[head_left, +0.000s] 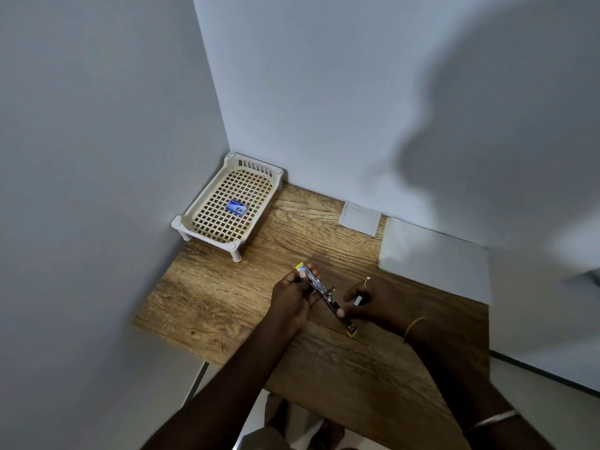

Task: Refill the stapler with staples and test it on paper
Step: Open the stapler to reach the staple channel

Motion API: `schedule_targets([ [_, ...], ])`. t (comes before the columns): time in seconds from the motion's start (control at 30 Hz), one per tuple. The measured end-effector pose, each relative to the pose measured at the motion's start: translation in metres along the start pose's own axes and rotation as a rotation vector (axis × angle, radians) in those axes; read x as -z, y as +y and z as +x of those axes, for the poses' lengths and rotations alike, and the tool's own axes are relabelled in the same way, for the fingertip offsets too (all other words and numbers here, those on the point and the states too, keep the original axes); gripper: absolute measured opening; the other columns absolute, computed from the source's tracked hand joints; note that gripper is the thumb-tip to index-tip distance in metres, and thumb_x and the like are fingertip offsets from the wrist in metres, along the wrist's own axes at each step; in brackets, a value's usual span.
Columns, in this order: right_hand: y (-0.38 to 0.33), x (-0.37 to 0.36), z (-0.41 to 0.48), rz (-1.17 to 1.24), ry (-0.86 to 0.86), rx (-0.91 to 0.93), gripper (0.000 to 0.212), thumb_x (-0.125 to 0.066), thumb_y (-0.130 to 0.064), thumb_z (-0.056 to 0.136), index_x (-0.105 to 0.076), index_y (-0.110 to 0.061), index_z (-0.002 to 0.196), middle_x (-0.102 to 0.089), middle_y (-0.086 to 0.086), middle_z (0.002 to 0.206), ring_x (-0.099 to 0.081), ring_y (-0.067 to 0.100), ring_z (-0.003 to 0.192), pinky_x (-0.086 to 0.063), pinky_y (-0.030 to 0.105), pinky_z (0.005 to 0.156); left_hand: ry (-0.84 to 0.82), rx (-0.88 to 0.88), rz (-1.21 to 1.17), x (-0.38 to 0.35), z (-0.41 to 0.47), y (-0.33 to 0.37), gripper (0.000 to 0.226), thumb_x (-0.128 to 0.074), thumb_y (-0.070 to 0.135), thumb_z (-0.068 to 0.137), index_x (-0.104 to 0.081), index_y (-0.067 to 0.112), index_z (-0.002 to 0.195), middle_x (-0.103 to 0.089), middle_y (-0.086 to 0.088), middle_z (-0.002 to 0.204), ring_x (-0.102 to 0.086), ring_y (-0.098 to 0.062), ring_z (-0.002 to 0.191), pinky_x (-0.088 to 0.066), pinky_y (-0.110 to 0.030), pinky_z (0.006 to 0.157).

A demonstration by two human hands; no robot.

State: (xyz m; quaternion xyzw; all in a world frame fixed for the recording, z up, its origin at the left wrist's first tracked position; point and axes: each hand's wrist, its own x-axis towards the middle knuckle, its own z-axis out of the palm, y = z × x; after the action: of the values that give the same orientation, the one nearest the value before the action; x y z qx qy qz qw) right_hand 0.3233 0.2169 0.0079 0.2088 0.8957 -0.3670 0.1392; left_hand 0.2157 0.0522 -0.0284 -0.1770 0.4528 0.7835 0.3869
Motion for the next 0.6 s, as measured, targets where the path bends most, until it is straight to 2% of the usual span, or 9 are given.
schedule_targets([
  [0.07,-0.002,-0.002,0.000,-0.116,0.004,0.001,0.047,-0.087,-0.059,0.059,-0.077,-0.030,0.095,-0.071,-0.013,0.090,-0.064,-0.002,0.073,-0.053,0.020,0.064,-0.005,-0.008,-0.039,-0.002,-0.001,-0.007,0.020,-0.046,0.000,0.105,-0.065,0.003,0.105,-0.066,-0.010,0.096,-0.064,-0.021,0.089,-0.056,-0.053,0.091],
  [0.13,-0.004,-0.005,-0.001,-0.169,0.008,0.011,0.040,-0.089,-0.050,0.063,-0.079,-0.029,0.095,-0.071,-0.012,0.091,-0.062,-0.001,0.073,-0.048,0.017,0.063,-0.006,-0.015,-0.065,-0.003,-0.001,-0.014,0.020,-0.045,0.000,0.105,-0.064,0.003,0.104,-0.065,-0.011,0.095,-0.063,-0.022,0.090,-0.051,-0.055,0.097],
  [0.23,-0.006,-0.007,-0.004,-0.188,0.026,0.006,0.022,-0.087,-0.035,0.071,-0.081,-0.028,0.091,-0.071,-0.010,0.091,-0.062,0.003,0.076,-0.048,0.019,0.066,0.021,-0.012,-0.085,-0.003,0.000,-0.023,0.021,-0.046,0.002,0.105,-0.066,0.006,0.102,-0.067,-0.010,0.100,-0.065,-0.020,0.093,-0.057,-0.042,0.086],
  [0.33,-0.004,-0.010,-0.008,-0.187,0.045,-0.023,0.018,-0.084,-0.027,0.074,-0.081,-0.025,0.092,-0.073,-0.007,0.091,-0.064,0.005,0.077,-0.051,0.021,0.069,0.015,-0.013,-0.047,0.003,0.002,-0.029,0.019,-0.048,0.004,0.105,-0.067,0.005,0.105,-0.070,-0.009,0.102,-0.067,-0.020,0.095,-0.062,-0.034,0.074],
  [0.43,0.003,-0.010,-0.009,-0.183,0.034,-0.046,0.018,-0.083,-0.025,0.075,-0.082,-0.022,0.093,-0.075,-0.005,0.091,-0.063,0.004,0.075,-0.048,0.018,0.067,-0.050,-0.060,0.187,0.014,0.005,-0.029,0.015,-0.058,0.000,0.099,-0.070,0.006,0.107,-0.073,-0.009,0.104,-0.070,-0.020,0.095,-0.062,-0.035,0.080],
  [0.5,0.009,-0.009,-0.011,-0.182,0.024,-0.060,0.017,-0.082,-0.023,0.076,-0.081,-0.019,0.093,-0.075,-0.003,0.092,-0.062,0.004,0.075,-0.046,0.017,0.067,-0.095,-0.158,0.474,0.024,0.010,-0.019,0.015,-0.070,-0.001,0.091,-0.073,0.009,0.102,-0.073,-0.010,0.100,-0.069,-0.021,0.094,-0.058,-0.040,0.085],
  [0.6,0.015,-0.009,-0.012,-0.193,0.037,-0.079,0.015,-0.082,-0.022,0.078,-0.081,-0.018,0.092,-0.074,-0.002,0.093,-0.064,0.007,0.077,-0.050,0.020,0.069,-0.194,-0.344,0.891,0.037,0.018,0.001,0.020,-0.086,0.008,0.077,-0.078,0.012,0.094,-0.077,-0.001,0.090,-0.070,-0.009,0.084,-0.054,-0.026,0.076],
])
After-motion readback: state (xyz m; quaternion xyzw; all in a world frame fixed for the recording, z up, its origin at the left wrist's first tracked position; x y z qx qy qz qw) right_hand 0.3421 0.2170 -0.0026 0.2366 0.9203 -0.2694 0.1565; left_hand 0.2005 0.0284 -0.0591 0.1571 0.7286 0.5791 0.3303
